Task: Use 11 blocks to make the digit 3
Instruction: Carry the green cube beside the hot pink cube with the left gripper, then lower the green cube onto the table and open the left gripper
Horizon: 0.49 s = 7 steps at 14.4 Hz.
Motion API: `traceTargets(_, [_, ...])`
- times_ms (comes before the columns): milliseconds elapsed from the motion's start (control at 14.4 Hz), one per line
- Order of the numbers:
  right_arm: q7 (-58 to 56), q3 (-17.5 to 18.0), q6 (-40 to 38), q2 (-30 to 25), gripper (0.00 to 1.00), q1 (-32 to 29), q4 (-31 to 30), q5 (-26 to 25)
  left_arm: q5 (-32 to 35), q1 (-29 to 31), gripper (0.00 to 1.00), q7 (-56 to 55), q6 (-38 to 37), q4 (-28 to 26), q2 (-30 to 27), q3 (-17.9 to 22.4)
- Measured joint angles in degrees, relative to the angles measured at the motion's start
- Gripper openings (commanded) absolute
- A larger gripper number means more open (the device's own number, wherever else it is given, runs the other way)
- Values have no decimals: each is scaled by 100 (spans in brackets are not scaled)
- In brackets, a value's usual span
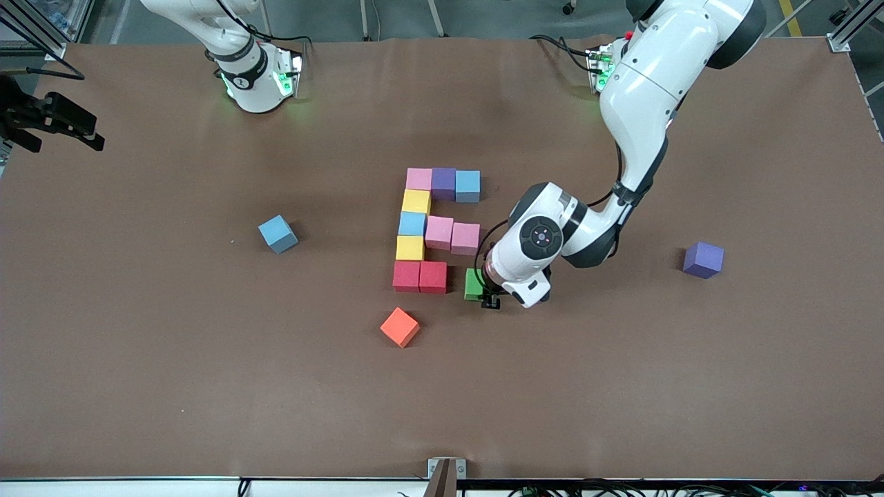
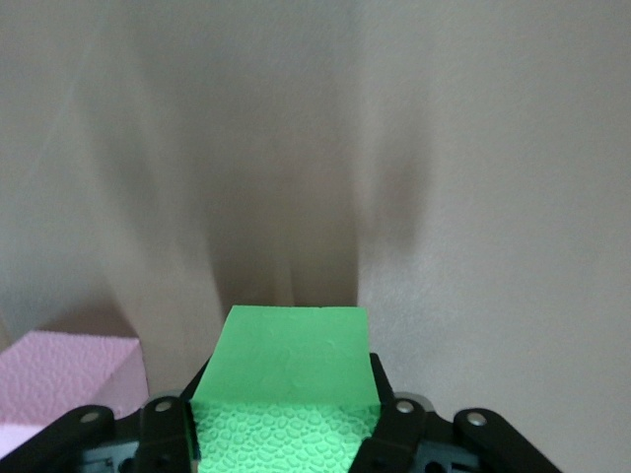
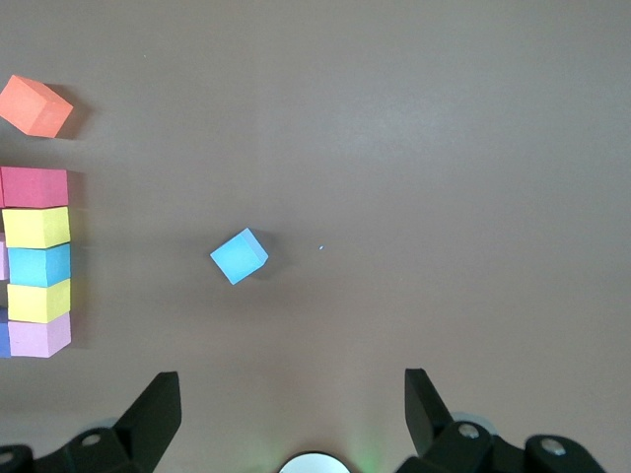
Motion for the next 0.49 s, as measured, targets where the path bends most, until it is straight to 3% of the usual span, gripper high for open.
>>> traceTargets(485, [0, 2, 1, 0, 100, 0, 0, 0, 0, -169, 18, -573, 85, 16, 110, 4])
